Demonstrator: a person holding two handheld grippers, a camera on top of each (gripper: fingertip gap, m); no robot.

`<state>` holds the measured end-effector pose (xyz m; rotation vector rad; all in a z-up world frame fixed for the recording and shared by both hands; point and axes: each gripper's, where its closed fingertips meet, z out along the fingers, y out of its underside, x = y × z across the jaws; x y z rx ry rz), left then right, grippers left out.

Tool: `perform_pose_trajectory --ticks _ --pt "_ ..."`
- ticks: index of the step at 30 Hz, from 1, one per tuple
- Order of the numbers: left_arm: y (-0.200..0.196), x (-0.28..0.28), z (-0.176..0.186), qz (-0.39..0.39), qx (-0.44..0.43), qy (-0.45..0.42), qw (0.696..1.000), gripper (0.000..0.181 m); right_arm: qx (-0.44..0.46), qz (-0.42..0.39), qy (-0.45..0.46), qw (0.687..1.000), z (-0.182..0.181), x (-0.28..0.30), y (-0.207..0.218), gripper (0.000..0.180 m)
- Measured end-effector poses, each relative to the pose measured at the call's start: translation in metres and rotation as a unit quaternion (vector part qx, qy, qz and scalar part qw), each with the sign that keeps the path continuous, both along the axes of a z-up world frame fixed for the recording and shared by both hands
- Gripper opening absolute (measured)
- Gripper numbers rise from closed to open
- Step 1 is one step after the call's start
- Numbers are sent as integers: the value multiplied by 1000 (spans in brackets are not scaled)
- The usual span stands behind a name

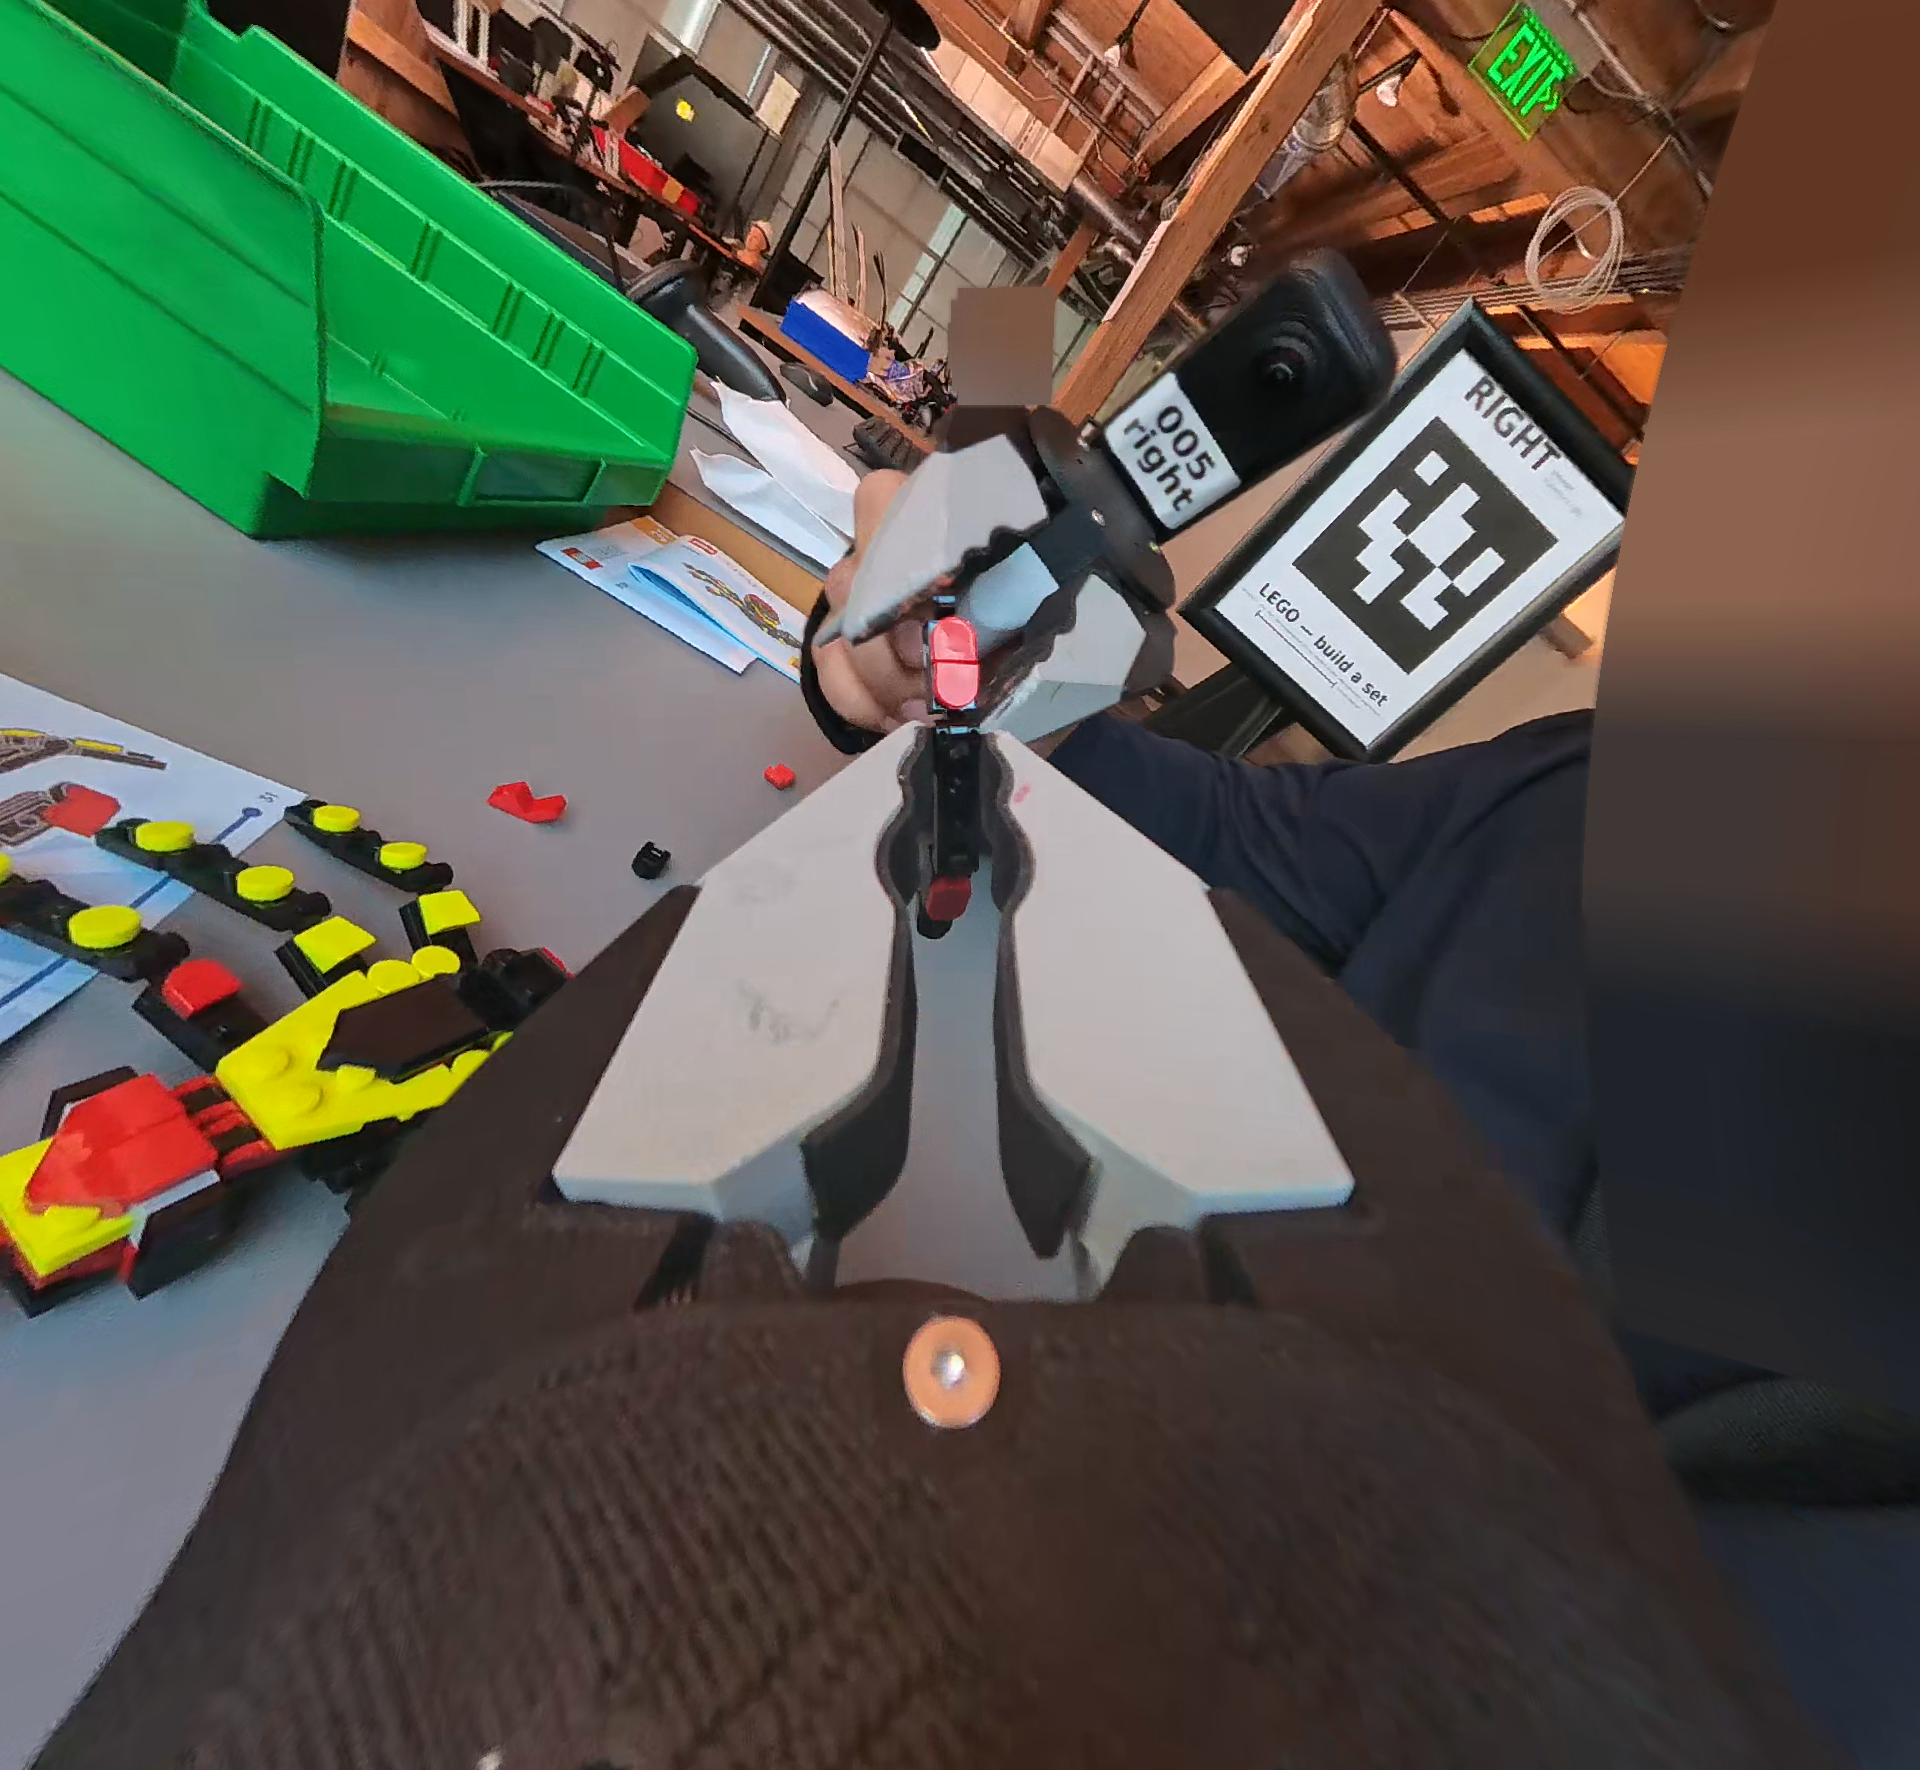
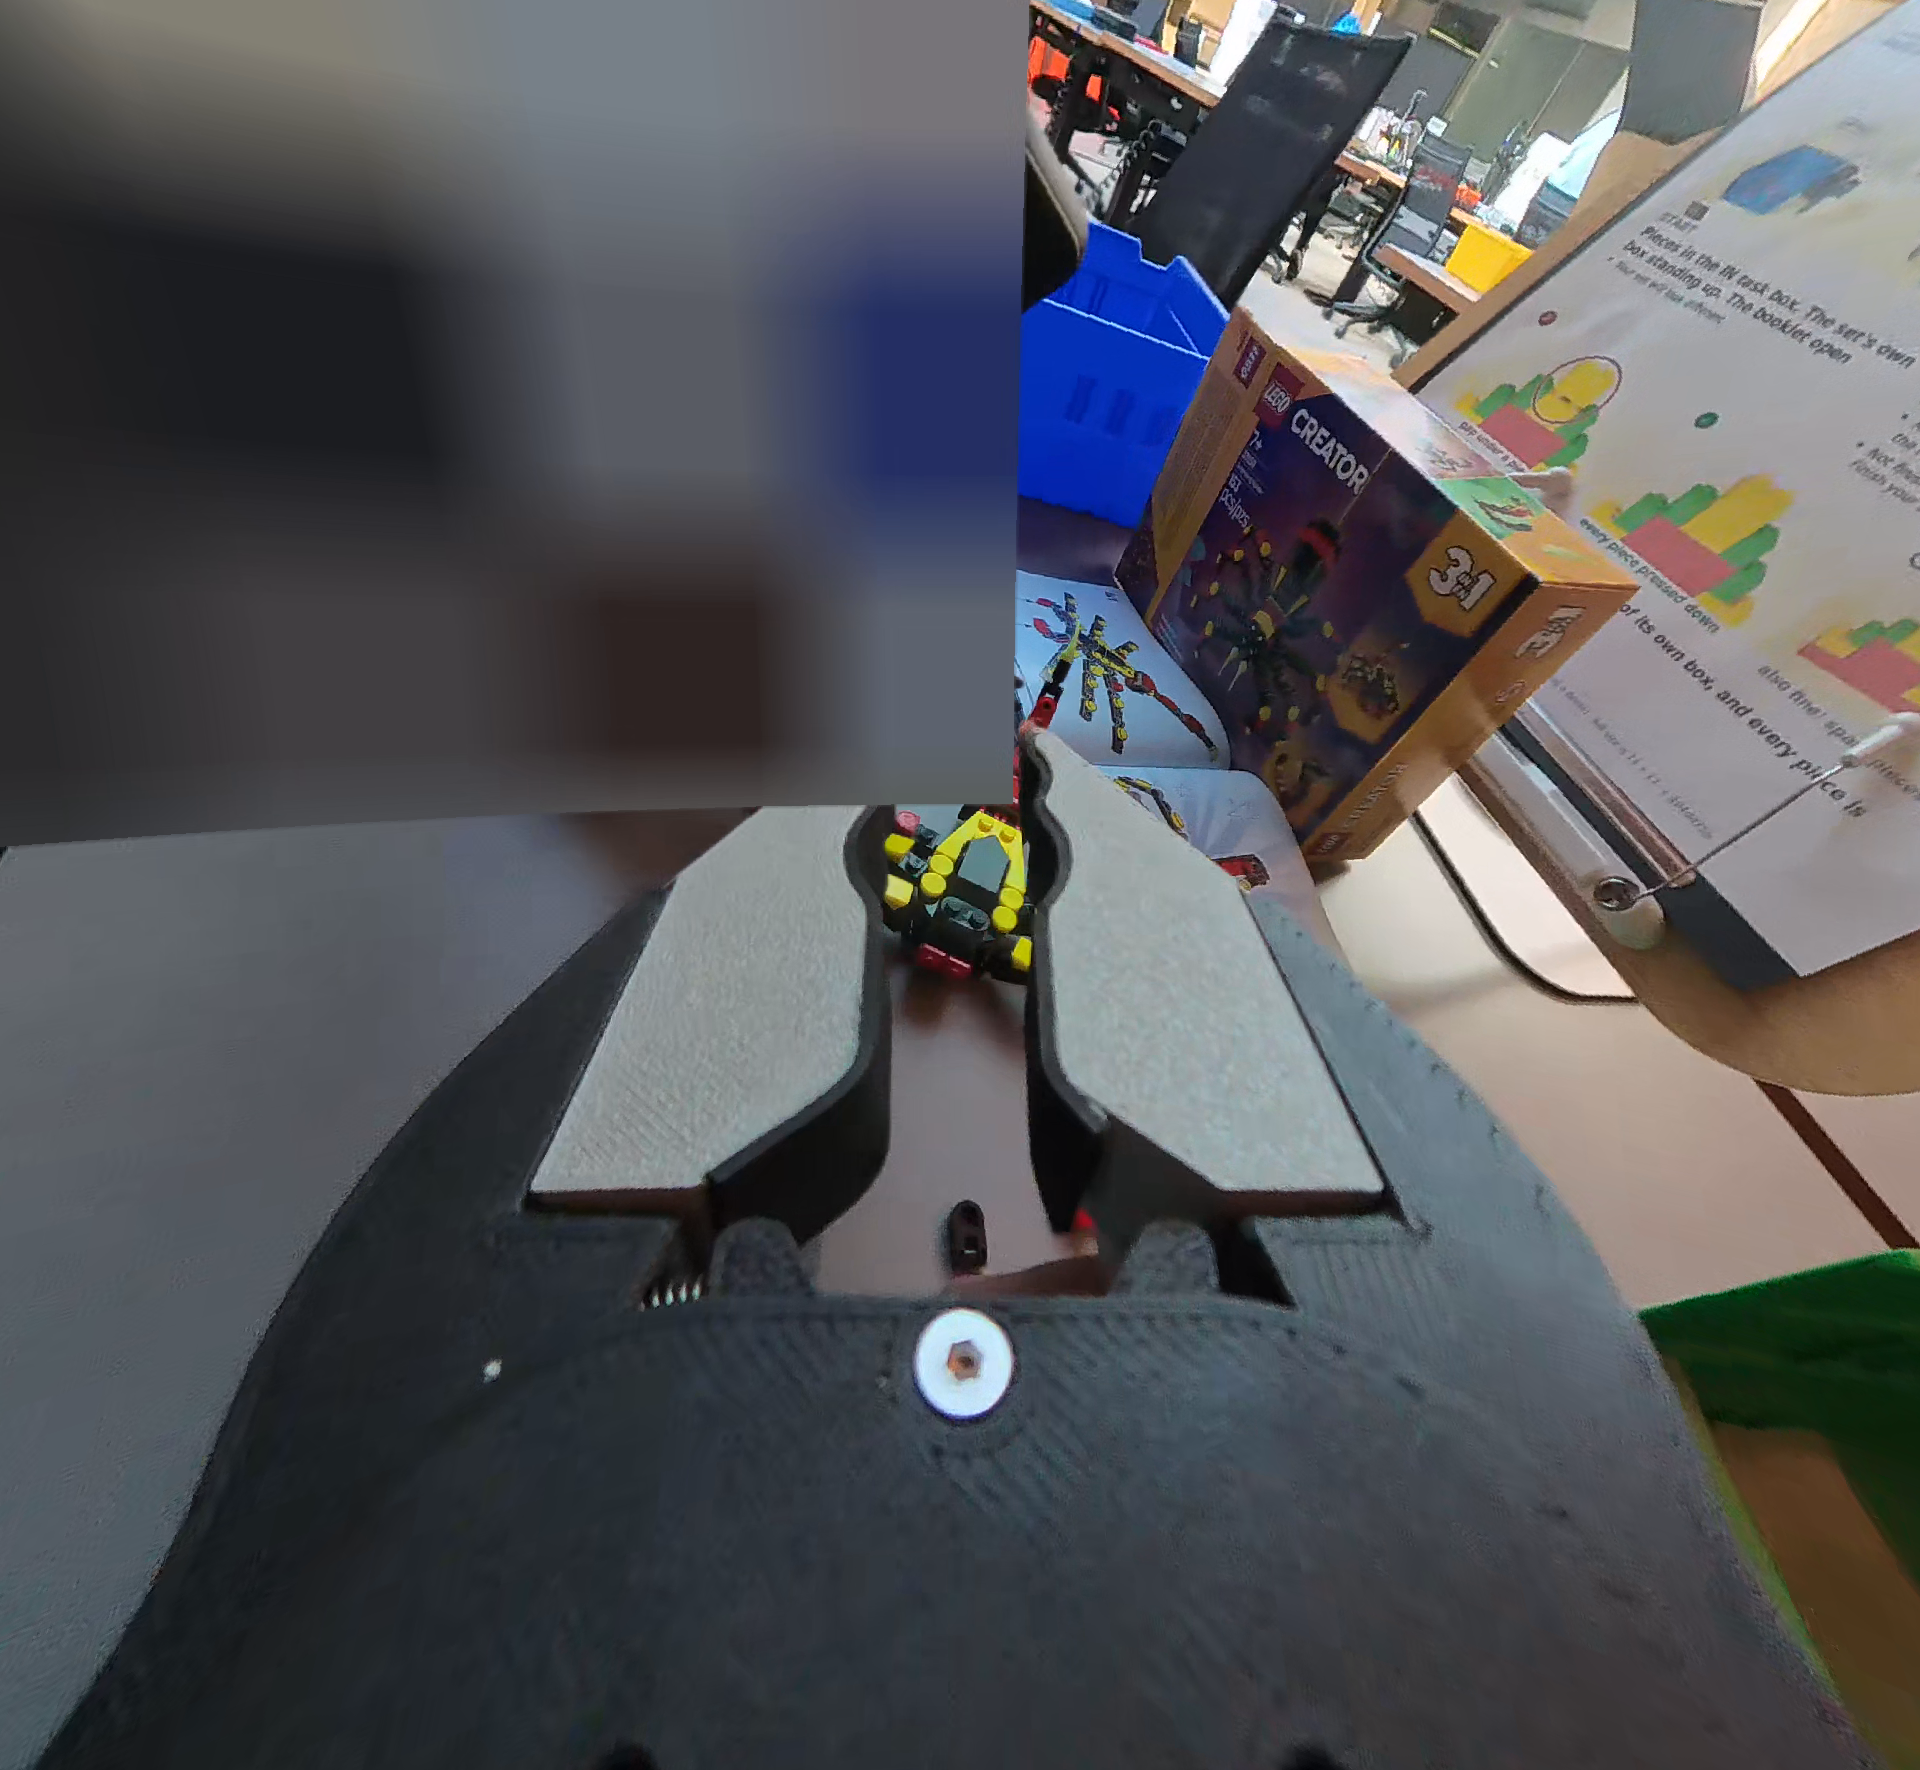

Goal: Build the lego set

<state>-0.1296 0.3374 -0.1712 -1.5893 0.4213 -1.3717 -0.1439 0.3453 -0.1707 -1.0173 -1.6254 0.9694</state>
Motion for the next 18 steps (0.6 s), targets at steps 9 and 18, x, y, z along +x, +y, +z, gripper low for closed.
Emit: perform_pose_trajectory --ticks 9,18 --pt "4 -3 -6 0 -30 -15 999 4 7 -18 -29 999 -11 -1 9 10" --pt "22 -25 -1 88 -11 -13 996 5 -72 31 -59 995 -22 -5 -7 30"
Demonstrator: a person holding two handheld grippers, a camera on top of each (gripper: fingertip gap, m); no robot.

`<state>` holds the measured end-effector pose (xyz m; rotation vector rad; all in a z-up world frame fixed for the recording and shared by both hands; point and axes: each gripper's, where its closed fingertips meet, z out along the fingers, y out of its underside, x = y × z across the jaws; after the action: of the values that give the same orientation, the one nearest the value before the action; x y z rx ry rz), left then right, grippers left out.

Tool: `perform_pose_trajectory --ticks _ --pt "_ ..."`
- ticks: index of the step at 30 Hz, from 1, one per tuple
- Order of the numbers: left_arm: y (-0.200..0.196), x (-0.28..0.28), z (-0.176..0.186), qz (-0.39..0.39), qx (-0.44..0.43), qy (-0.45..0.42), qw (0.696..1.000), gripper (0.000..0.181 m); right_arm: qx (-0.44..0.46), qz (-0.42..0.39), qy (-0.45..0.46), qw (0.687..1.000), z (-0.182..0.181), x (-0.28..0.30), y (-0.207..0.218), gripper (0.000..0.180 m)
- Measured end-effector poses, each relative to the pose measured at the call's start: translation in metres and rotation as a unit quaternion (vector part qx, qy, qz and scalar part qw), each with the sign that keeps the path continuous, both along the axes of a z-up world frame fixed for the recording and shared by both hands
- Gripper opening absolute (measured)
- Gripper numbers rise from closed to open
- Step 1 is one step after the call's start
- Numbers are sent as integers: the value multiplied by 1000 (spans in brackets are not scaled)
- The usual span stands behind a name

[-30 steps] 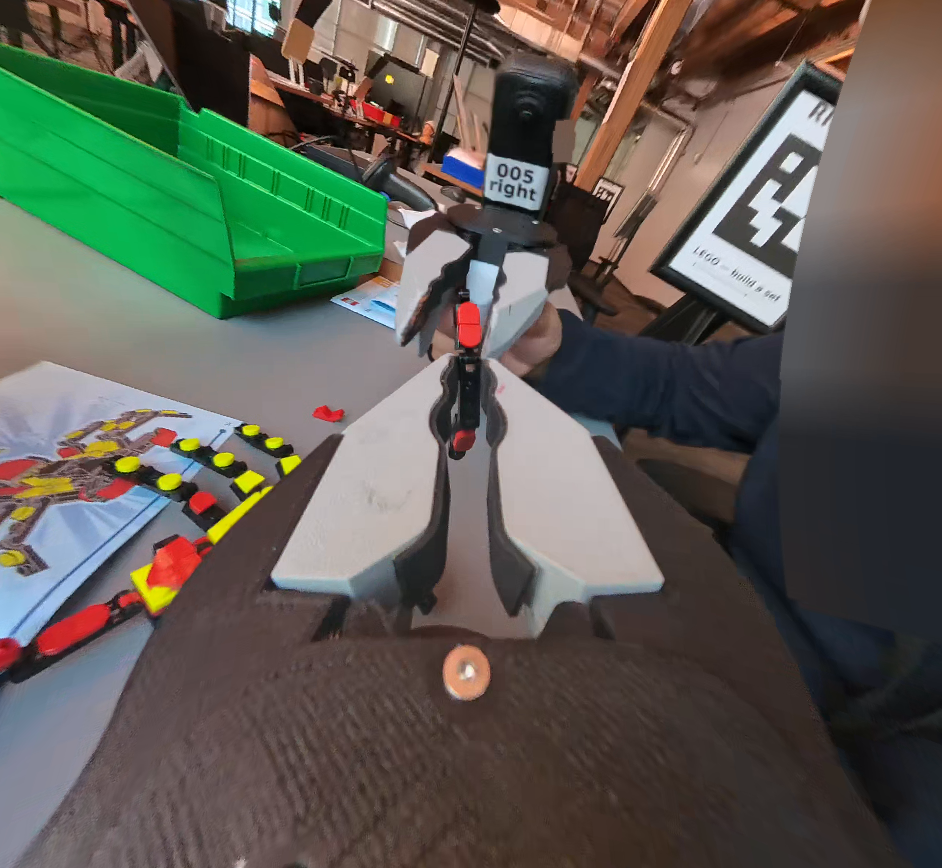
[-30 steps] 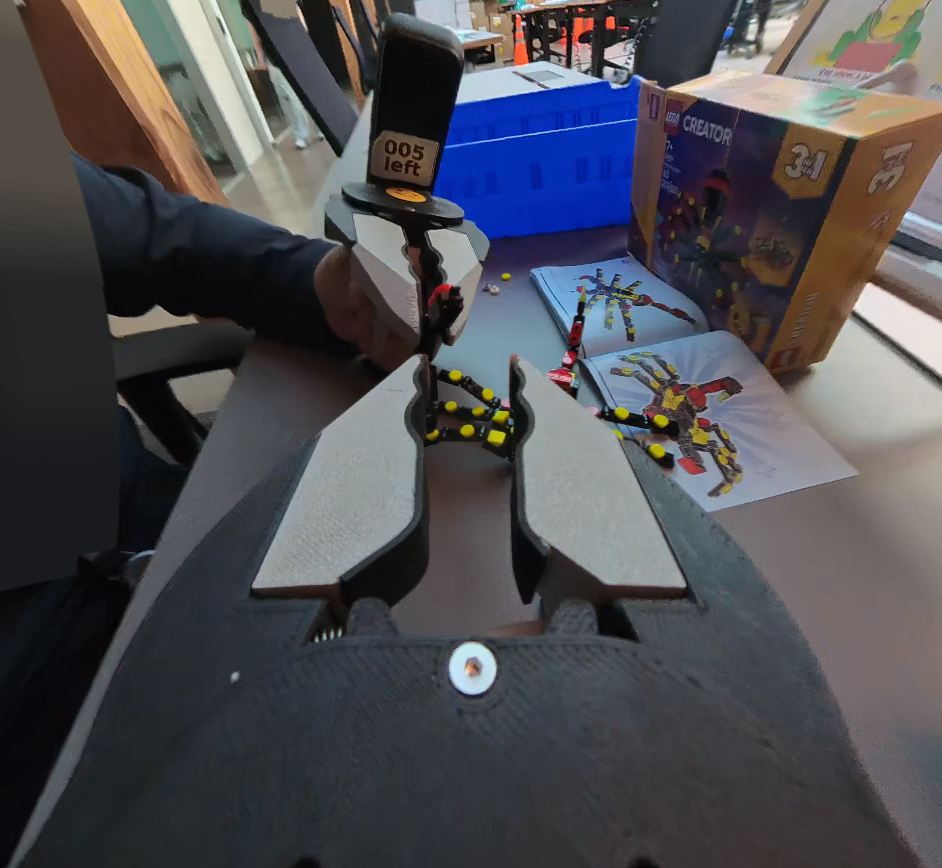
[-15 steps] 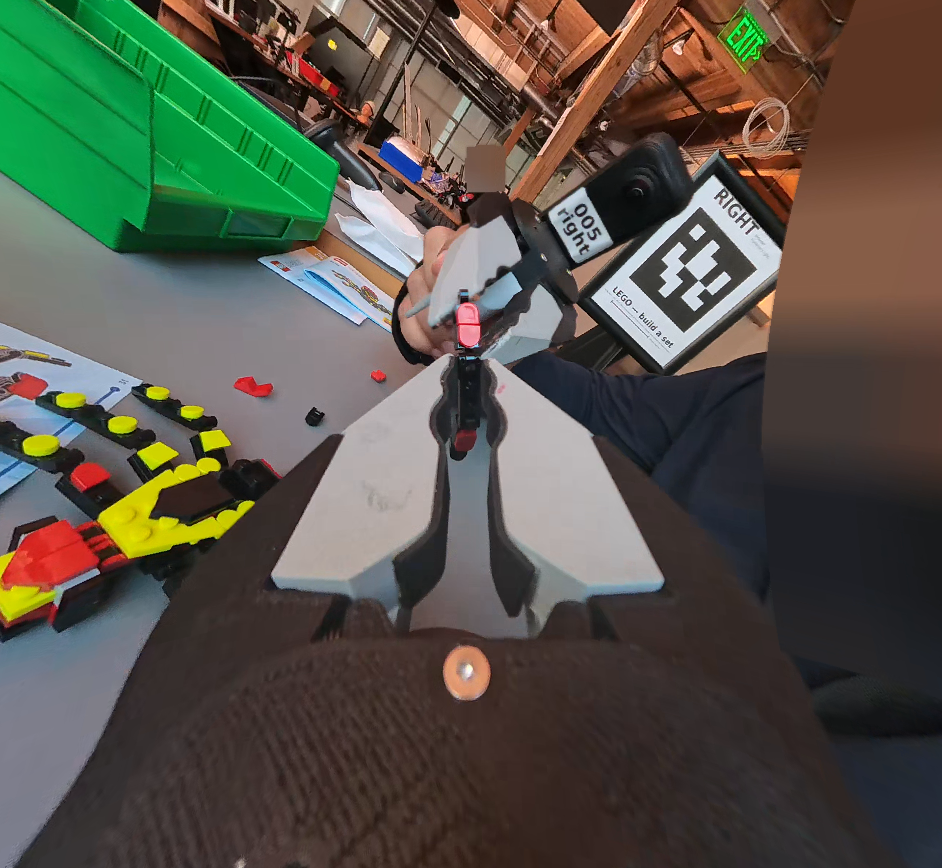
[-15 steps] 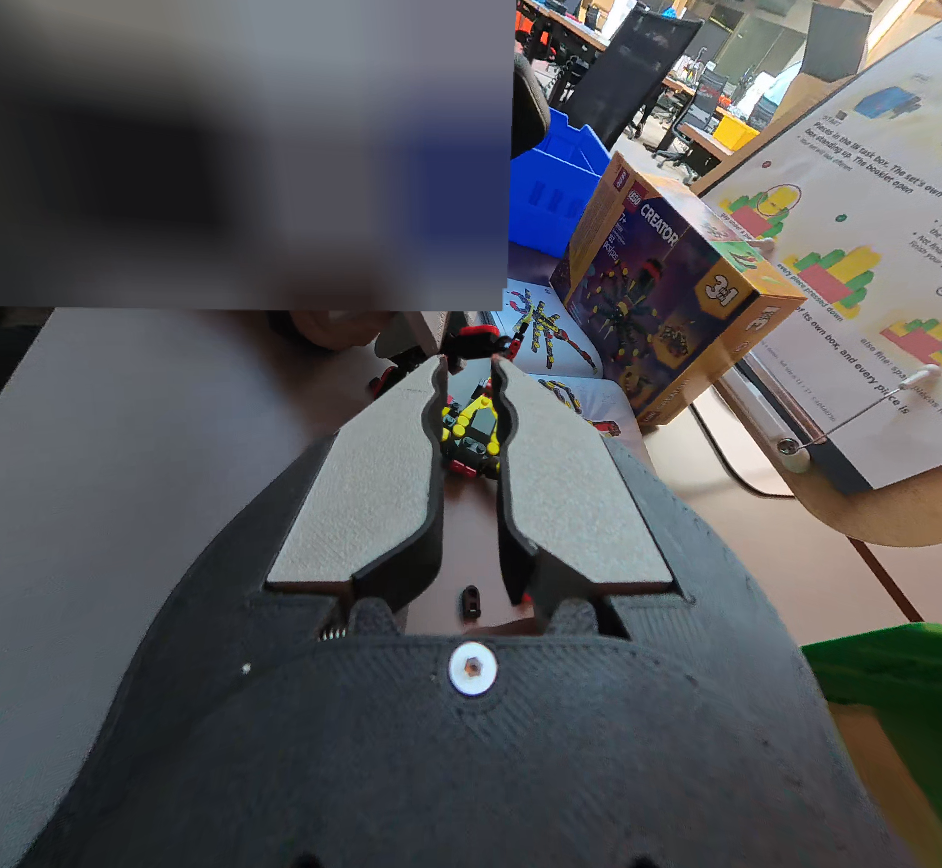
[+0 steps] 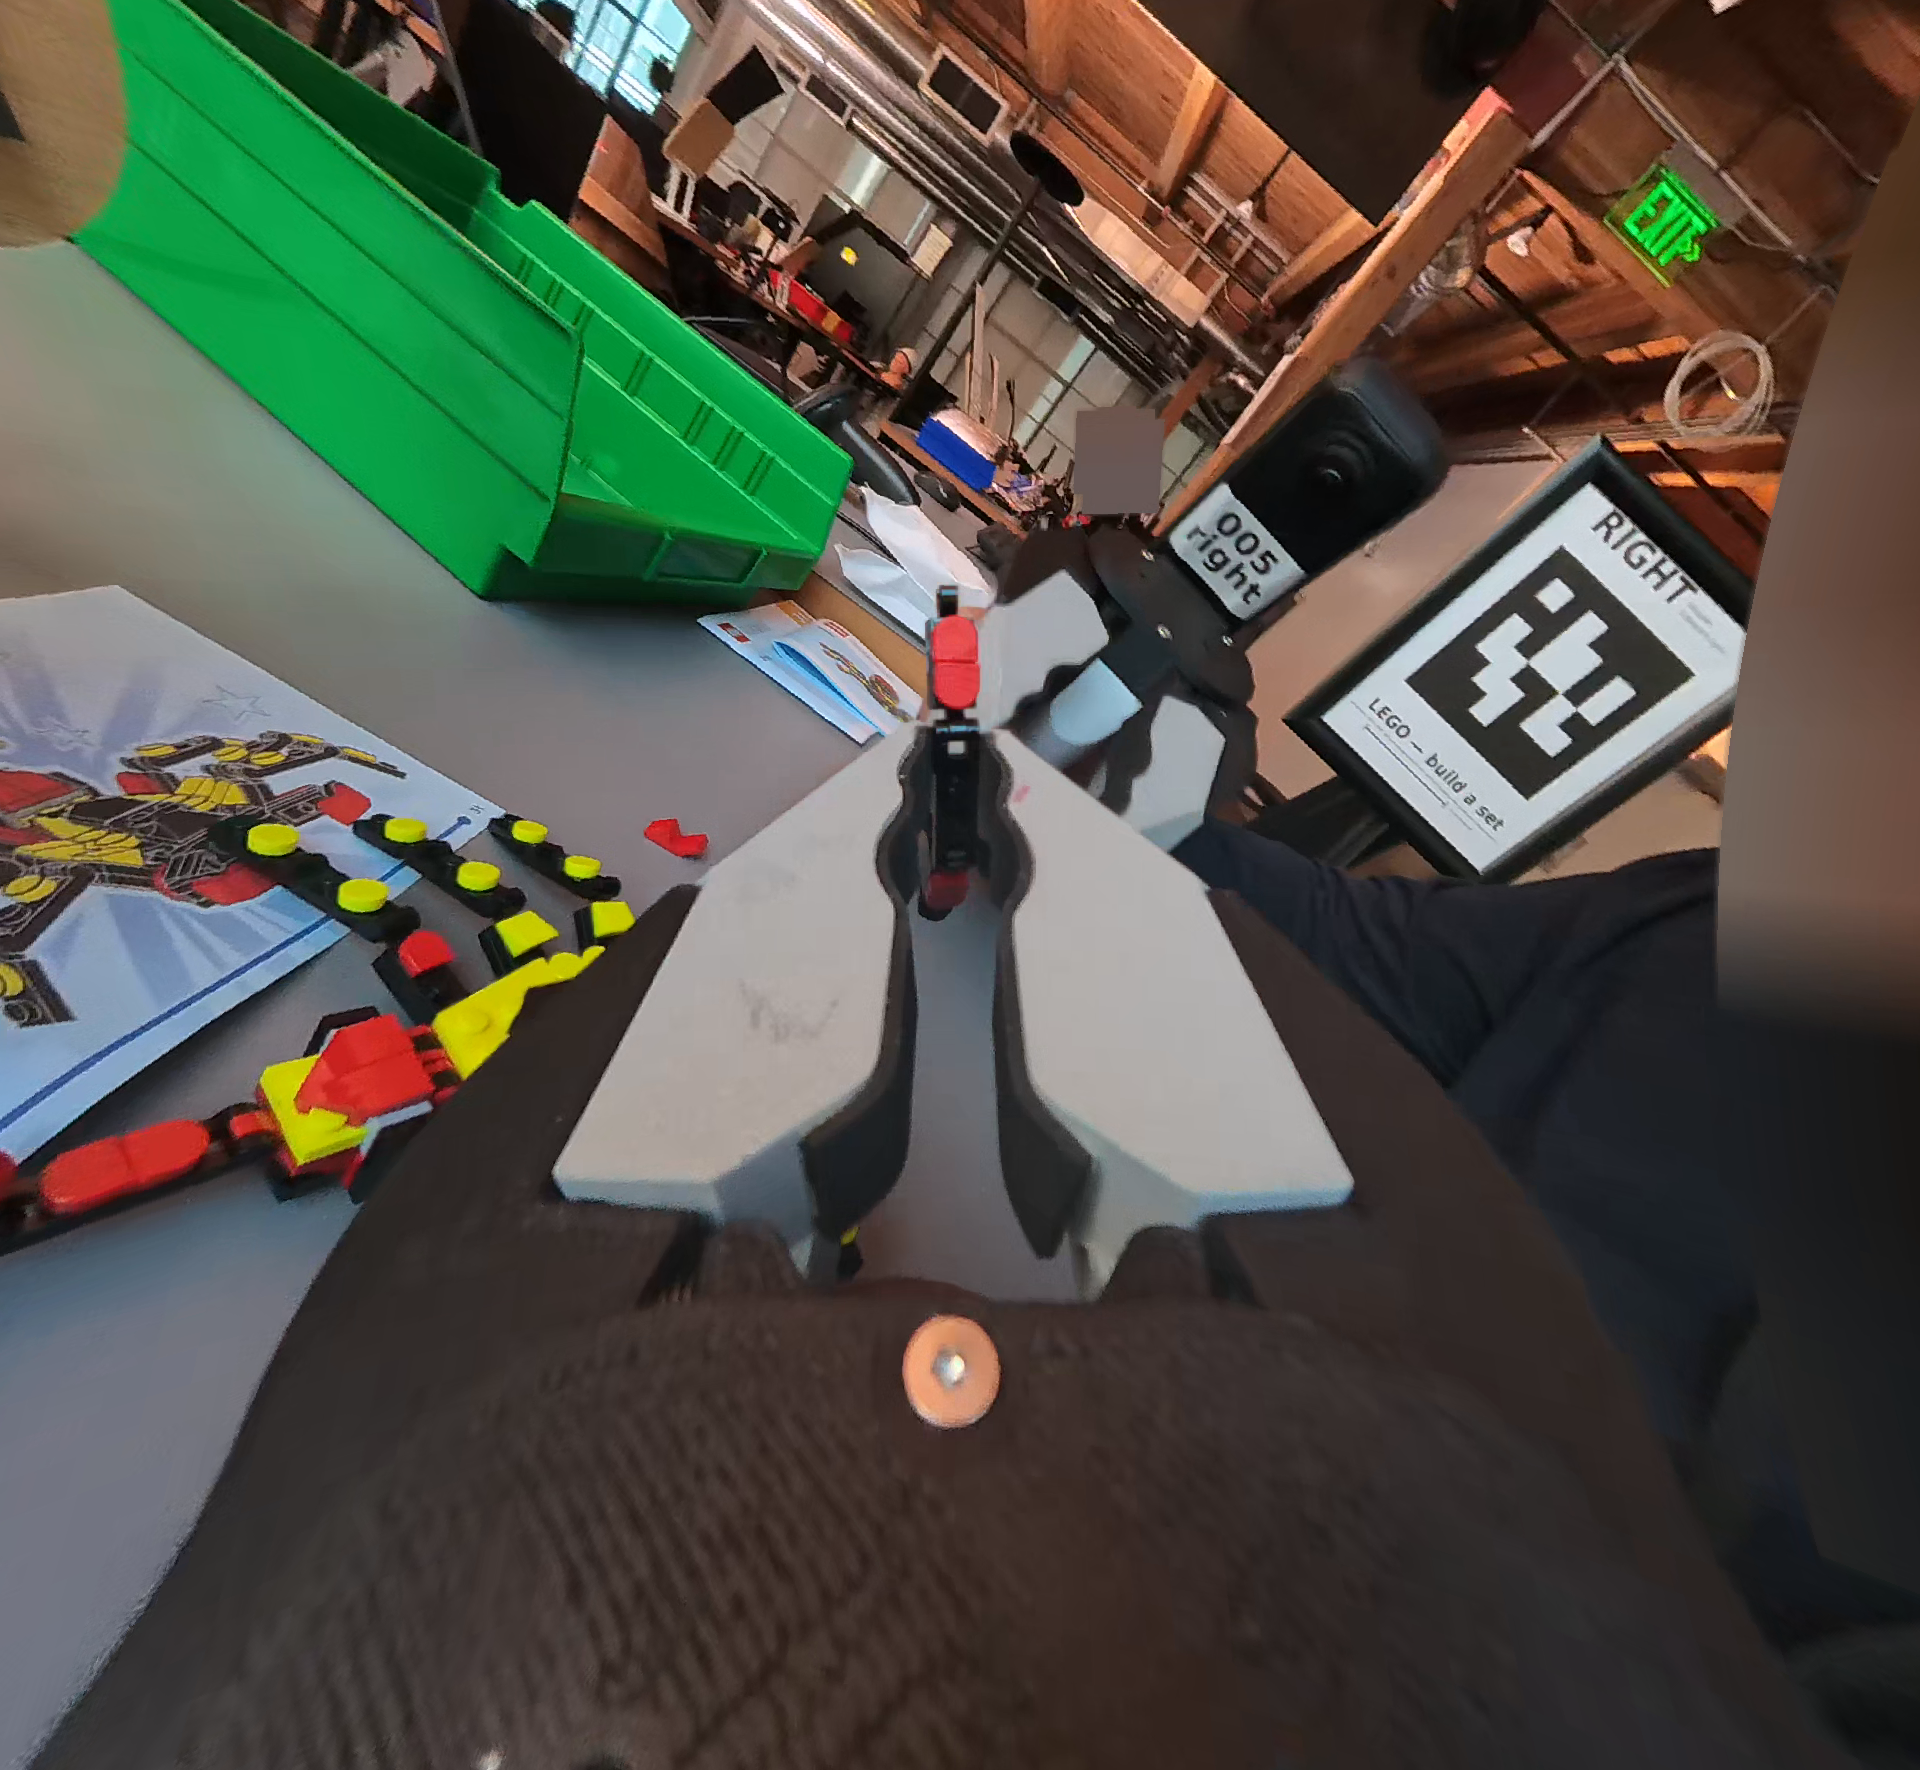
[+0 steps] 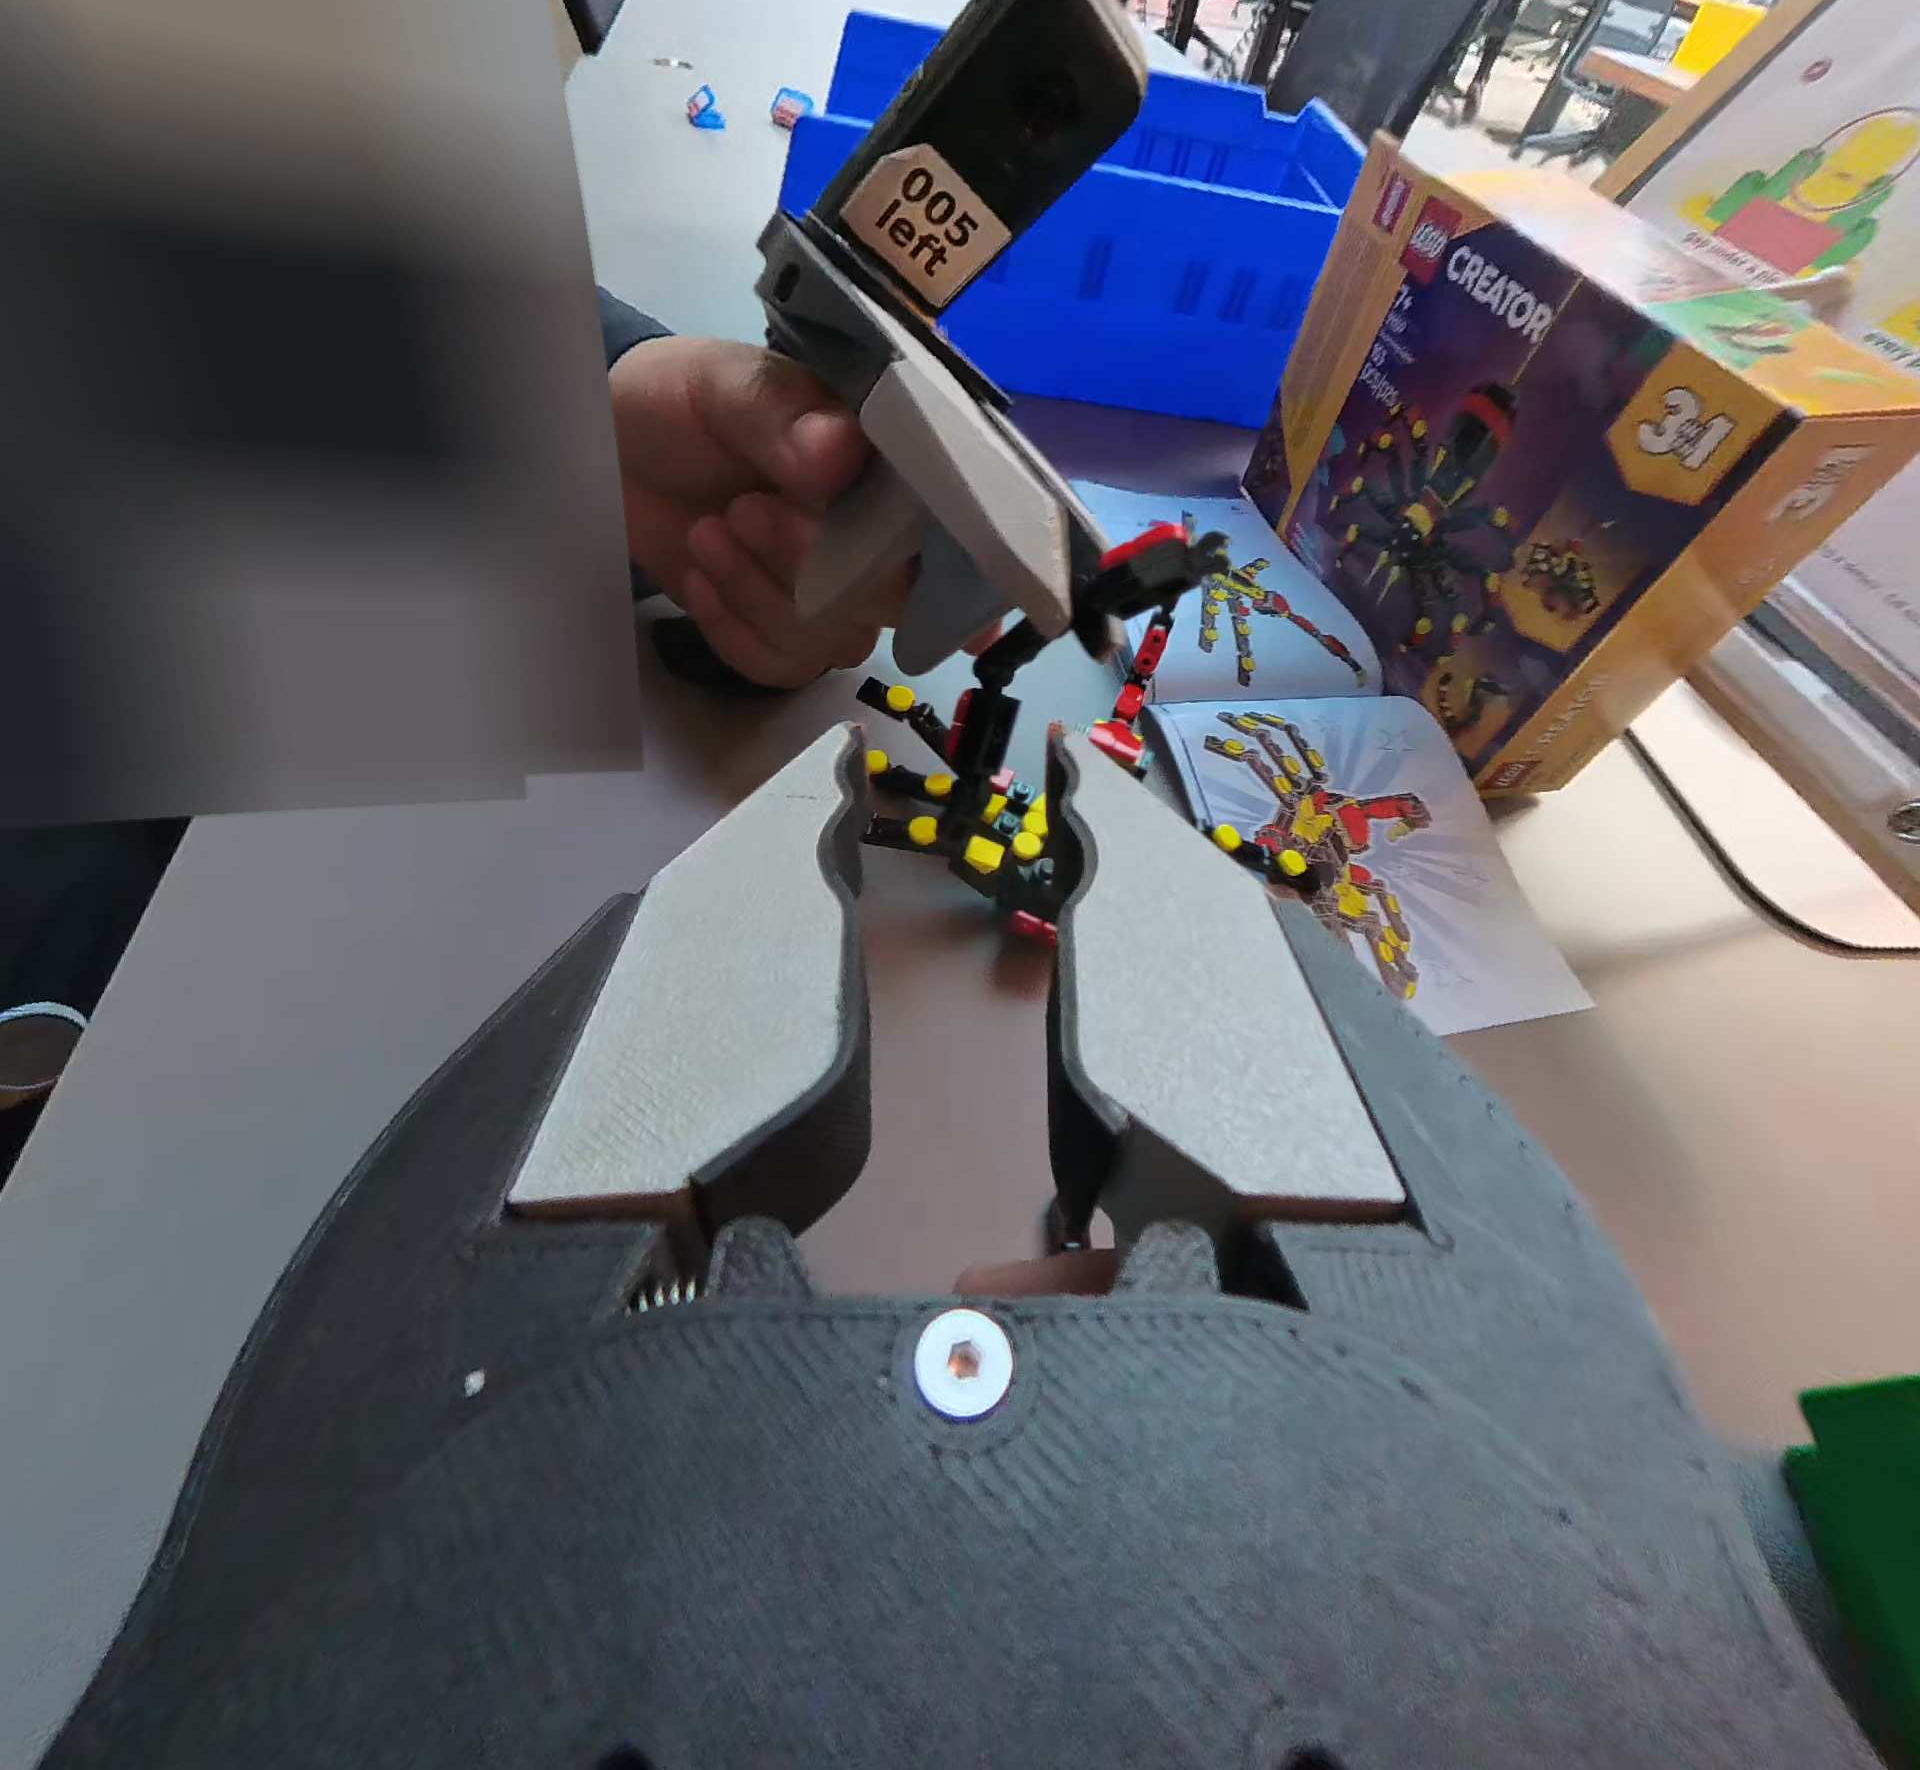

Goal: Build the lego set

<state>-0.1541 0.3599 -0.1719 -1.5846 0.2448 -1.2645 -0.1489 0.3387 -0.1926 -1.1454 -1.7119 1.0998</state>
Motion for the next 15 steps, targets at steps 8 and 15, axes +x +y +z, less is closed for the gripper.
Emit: perform_pose_trajectory --ticks 8,15 --pt "1 1 3 -4 -30 -46 998 5 0 -31 -42 999 -15 -5 7 5" --pt "8 -16 1 50 8 30 998 22 -92 -26 -19 995 -3 1 18 5"
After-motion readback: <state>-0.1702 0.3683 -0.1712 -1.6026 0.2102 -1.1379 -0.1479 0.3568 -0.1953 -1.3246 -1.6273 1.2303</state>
